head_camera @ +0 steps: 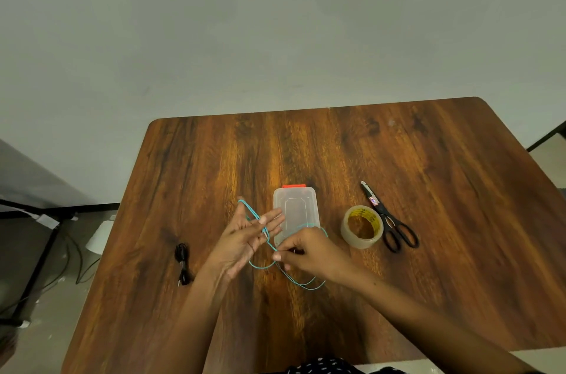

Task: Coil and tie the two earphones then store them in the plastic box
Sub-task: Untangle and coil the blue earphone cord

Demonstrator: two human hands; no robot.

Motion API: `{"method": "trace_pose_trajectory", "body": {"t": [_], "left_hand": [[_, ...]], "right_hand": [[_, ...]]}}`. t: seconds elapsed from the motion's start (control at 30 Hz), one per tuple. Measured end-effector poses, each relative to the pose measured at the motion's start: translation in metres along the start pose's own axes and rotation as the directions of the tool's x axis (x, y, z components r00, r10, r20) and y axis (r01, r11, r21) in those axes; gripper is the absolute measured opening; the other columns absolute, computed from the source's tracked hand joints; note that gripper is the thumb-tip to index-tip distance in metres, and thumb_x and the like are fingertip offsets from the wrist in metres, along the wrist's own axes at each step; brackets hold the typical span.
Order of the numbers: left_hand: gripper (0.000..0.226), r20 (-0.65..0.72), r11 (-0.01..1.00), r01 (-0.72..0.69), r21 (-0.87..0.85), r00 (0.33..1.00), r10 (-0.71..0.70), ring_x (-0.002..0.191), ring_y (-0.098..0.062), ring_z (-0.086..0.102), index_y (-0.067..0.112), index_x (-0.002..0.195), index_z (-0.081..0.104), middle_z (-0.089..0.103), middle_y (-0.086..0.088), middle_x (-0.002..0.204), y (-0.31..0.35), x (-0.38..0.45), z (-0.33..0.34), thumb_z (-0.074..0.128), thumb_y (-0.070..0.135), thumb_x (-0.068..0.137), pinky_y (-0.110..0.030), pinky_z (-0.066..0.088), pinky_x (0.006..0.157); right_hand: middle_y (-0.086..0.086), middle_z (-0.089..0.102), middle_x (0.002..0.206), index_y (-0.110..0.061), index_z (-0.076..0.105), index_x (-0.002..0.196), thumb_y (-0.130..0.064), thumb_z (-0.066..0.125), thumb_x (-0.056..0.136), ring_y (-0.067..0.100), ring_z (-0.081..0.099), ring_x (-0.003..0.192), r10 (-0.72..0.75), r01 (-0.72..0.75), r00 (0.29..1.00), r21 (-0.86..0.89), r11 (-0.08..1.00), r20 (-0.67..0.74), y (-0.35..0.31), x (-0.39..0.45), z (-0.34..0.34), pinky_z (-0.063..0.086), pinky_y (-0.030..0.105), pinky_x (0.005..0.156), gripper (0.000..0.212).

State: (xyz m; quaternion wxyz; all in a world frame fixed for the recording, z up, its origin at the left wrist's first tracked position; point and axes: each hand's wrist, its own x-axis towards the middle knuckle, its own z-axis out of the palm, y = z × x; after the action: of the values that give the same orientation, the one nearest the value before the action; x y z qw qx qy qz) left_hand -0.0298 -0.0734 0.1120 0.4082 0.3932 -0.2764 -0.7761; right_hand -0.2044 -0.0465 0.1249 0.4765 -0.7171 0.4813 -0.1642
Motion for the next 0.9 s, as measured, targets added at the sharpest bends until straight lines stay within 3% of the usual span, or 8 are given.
{"method": "trace_pose_trajectory", "body": {"t": [0.1, 0.2, 0.3, 0.4, 0.53, 0.63, 0.77, 0.9], "left_hand": [[0.084, 0.076, 0.964, 0.138, 0.227, 0.984, -0.159, 0.101, -0.027, 0.068, 0.035, 0.148, 0.0, 0.058, -0.023, 0.125, -0.001, -0.006, -0.001, 0.046, -0.007, 0.092, -0.034, 0.057, 0.082], [0.066, 0.262, 0.9, 0.212, 0.382, 0.909, -0.325, 0.114, -0.03, 0.061, 0.041, 0.132, 0.031, 0.058, -0.019, 0.129, 0.004, -0.014, -0.002, 0.058, 0.0, 0.088, -0.04, 0.052, 0.094], [0.083, 0.396, 0.879, 0.287, 0.381, 0.808, -0.436, 0.127, -0.038, 0.048, 0.034, 0.143, 0.02, 0.045, -0.02, 0.142, 0.002, -0.018, -0.004, 0.07, 0.01, 0.082, -0.046, 0.045, 0.101], [0.082, 0.468, 0.872, 0.299, 0.387, 0.752, -0.465, 0.13, -0.042, 0.043, 0.035, 0.147, 0.008, 0.039, -0.025, 0.144, 0.0, -0.02, -0.005, 0.057, 0.004, 0.089, -0.048, 0.042, 0.104], [0.074, 0.544, 0.88, 0.28, 0.385, 0.701, -0.461, 0.129, -0.041, 0.045, 0.039, 0.145, 0.012, 0.044, -0.027, 0.14, 0.003, -0.019, 0.0, 0.049, 0.002, 0.092, -0.045, 0.043, 0.103], [0.071, 0.574, 0.887, 0.255, 0.385, 0.686, -0.447, 0.126, -0.037, 0.049, 0.04, 0.143, 0.013, 0.049, -0.024, 0.137, 0.005, -0.02, 0.006, 0.045, 0.002, 0.093, -0.042, 0.045, 0.101], [0.069, 0.616, 0.902, 0.253, 0.349, 0.664, -0.424, 0.127, -0.037, 0.048, 0.039, 0.144, 0.014, 0.05, -0.024, 0.136, 0.007, -0.021, 0.007, 0.045, 0.004, 0.094, -0.039, 0.046, 0.099], [0.068, 0.668, 0.904, 0.29, 0.314, 0.609, -0.427, 0.127, -0.036, 0.049, 0.038, 0.145, 0.014, 0.051, -0.024, 0.135, 0.007, -0.022, 0.006, 0.047, 0.007, 0.095, -0.04, 0.045, 0.101]], "right_hand": [[-0.007, 0.073, 0.082, -0.021, 0.076, 0.088, -0.032, 0.068, 0.084, 0.001, 0.059, 0.067, -0.067, 0.056, 0.997, -0.255, 0.965, -0.034, -0.003, 0.006, -0.02, 0.044, 0.018, 0.063, 0.014], [-0.006, 0.073, 0.088, -0.024, 0.077, 0.088, -0.034, 0.072, 0.079, 0.008, 0.059, 0.074, -0.092, 0.09, 0.996, -0.318, 0.944, 0.008, -0.003, 0.012, -0.046, 0.048, 0.027, 0.065, 0.014], [-0.004, 0.071, 0.084, -0.02, 0.077, 0.085, -0.026, 0.075, 0.078, 0.007, 0.057, 0.072, -0.145, 0.154, 0.988, -0.234, 0.96, 0.052, 0.002, 0.021, -0.062, 0.047, 0.029, 0.066, 0.01], [-0.006, 0.07, 0.079, -0.014, 0.077, 0.084, -0.017, 0.077, 0.076, 0.005, 0.057, 0.072, -0.201, 0.2, 0.98, -0.114, 0.973, 0.009, 0.006, 0.028, -0.071, 0.043, 0.018, 0.064, 0.009], [-0.011, 0.068, 0.078, -0.012, 0.076, 0.082, -0.015, 0.077, 0.075, 0.006, 0.06, 0.077, -0.248, 0.249, 0.965, 0.002, 0.968, -0.083, 0.01, 0.033, -0.067, 0.047, 0.02, 0.068, 0.008], [-0.006, 0.069, 0.079, -0.011, 0.076, 0.082, -0.011, 0.076, 0.076, 0.011, 0.063, 0.078, -0.208, 0.227, 0.968, 0.132, 0.965, -0.143, 0.019, 0.035, -0.062, 0.05, 0.03, 0.073, 0.006], [-0.004, 0.07, 0.078, -0.013, 0.073, 0.081, -0.006, 0.074, 0.077, 0.01, 0.065, 0.078, -0.141, 0.181, 0.979, 0.304, 0.935, -0.149, 0.026, 0.033, -0.054, 0.05, 0.028, 0.076, 0.008], [-0.003, 0.071, 0.079, -0.014, 0.073, 0.082, -0.006, 0.073, 0.079, 0.01, 0.064, 0.08, -0.044, 0.064, 0.997, 0.429, 0.901, -0.058, 0.033, 0.029, -0.05, 0.05, 0.025, 0.077, 0.008]]}}
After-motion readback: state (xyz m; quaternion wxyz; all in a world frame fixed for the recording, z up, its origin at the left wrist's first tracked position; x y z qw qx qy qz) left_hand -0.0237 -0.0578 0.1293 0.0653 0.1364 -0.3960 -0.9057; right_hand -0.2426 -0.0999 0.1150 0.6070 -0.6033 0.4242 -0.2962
